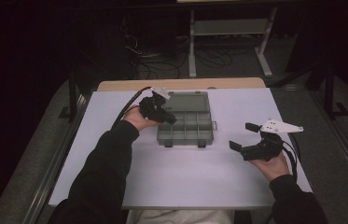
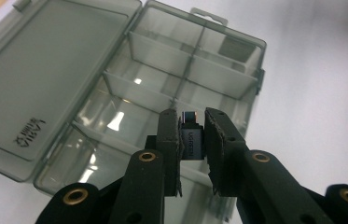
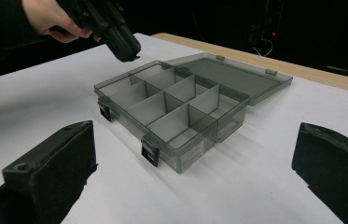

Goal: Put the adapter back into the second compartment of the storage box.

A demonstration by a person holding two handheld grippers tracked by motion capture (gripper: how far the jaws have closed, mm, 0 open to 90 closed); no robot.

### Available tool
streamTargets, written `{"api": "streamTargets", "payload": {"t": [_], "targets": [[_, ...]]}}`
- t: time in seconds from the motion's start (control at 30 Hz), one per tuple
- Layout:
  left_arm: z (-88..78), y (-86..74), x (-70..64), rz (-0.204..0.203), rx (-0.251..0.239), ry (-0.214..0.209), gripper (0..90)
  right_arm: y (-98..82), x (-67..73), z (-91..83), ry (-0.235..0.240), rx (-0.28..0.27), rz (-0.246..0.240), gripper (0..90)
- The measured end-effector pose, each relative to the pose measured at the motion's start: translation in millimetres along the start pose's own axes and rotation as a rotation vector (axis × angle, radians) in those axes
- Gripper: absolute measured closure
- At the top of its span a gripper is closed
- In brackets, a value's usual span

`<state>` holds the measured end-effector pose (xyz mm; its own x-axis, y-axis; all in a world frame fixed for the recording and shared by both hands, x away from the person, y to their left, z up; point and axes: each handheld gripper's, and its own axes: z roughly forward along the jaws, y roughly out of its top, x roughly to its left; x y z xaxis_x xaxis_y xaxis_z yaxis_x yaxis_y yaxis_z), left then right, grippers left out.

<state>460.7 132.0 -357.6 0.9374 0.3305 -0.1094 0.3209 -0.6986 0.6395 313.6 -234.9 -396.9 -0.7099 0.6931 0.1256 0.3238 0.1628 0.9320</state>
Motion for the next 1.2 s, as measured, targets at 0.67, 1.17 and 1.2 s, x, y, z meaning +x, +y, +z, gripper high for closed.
{"api": "streamTargets", "payload": {"t": [0.67, 1.17, 1.2], "targets": [[23.6, 5.8, 22.2, -0.096, -0.099, 0.094, 76.1, -0.8, -0.5, 0.5, 0.004, 0.003, 0.000, 0.0], [48.9, -0.6, 28.6, -0.142, -0.025, 0.090, 75.3, -0.1, -2.1, -2.6, -0.002, -0.014, 0.011, 0.0], [48.4, -0.5, 28.9, -0.146, -0.026, 0.088, 74.2, -0.1, -2.2, -2.9, -0.003, -0.014, 0.013, 0.0]]}}
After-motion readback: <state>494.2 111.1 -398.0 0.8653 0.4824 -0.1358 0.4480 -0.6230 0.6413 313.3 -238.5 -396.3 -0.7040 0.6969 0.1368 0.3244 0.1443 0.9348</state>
